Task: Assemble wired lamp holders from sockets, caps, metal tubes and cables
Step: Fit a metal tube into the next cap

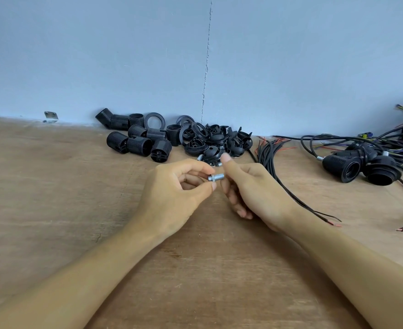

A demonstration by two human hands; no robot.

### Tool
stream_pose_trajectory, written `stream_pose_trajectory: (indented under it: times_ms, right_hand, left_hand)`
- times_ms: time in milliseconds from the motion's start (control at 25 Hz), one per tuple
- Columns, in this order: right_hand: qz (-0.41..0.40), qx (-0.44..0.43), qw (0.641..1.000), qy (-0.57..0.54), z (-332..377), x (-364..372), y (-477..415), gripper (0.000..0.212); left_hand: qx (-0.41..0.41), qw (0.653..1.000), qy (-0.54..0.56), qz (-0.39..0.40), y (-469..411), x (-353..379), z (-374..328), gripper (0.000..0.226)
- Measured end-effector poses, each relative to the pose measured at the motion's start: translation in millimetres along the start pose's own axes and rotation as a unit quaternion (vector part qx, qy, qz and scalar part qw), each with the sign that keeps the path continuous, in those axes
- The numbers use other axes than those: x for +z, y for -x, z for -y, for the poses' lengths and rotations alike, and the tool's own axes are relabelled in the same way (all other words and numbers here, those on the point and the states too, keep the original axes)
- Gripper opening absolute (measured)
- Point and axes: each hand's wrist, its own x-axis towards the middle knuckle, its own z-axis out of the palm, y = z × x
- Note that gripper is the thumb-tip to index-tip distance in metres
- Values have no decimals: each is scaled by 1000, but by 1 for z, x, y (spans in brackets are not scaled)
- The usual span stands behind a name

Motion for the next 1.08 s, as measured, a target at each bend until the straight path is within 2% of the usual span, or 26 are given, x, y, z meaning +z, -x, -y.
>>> stream_pose_trajectory:
  times_ms: [80,200,320,480,600,800,880,960,1080]
  right_hand:
    - [-5,-10,1000,-22,0,0,0,55]
    - [30,-42,998,-46,-2,-2,1,25]
    - [22,-38,998,-43,-4,-2,-1,16]
    - [-79,-9,993,-92,-5,-1,-5,12]
    - [-157,13,976,-153,-6,-4,-10,10]
    - [-180,24,965,-188,-6,-5,-13,4]
    - [-174,22,968,-180,-6,-5,-14,4]
    - [-173,21,969,-174,-6,-5,-13,5]
    - [-172,19,970,-171,-7,-6,-13,5]
  left_hand:
    - [-1,1000,1,-6,-1,-1,2,26]
    - [-9,1000,-6,-8,-1,-3,4,25]
    - [-13,1000,-20,-2,-2,-3,4,25]
    - [-14,998,-59,-32,-7,-2,9,33]
    - [7,990,-126,-66,-16,1,13,27]
    - [115,946,-291,-82,-46,8,11,19]
    - [130,921,-364,-47,-67,11,11,34]
    - [113,888,-444,46,-89,13,14,56]
    - [90,866,-470,148,-104,16,20,69]
